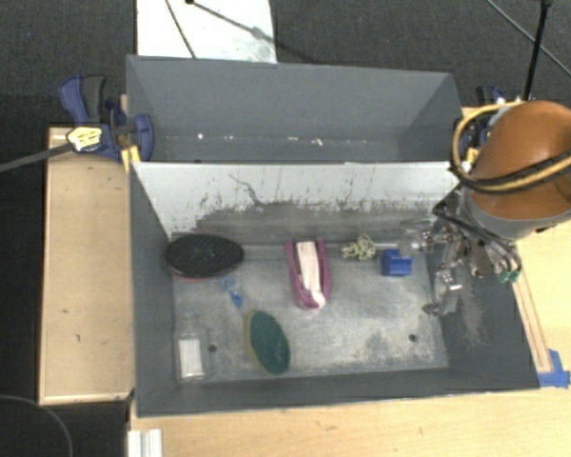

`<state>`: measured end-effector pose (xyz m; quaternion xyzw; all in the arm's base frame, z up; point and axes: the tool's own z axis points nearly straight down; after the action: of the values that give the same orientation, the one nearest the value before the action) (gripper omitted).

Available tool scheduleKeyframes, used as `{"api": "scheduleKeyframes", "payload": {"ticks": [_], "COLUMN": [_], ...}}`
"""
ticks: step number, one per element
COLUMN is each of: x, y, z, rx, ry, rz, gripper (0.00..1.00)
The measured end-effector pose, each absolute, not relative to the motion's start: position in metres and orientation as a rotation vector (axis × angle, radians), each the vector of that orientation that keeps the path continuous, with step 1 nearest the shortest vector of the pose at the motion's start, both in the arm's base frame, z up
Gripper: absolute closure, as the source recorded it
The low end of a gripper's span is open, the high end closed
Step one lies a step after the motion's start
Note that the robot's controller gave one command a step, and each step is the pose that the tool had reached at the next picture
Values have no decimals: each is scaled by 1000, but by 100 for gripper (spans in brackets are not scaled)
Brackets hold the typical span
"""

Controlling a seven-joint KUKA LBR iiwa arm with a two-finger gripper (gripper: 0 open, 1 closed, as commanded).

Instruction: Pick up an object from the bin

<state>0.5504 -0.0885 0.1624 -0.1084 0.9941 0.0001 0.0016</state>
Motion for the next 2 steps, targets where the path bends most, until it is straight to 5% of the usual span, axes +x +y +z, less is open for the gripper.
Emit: {"api": "scheduleKeyframes", "payload": {"ticks": [1,2], "x": [590,592], "y": [-85,-113], "z": [87,90], "rx": [-372,-357], "ry": [3118,3114], "rz": [3,-3], "gripper": [0,0]}}
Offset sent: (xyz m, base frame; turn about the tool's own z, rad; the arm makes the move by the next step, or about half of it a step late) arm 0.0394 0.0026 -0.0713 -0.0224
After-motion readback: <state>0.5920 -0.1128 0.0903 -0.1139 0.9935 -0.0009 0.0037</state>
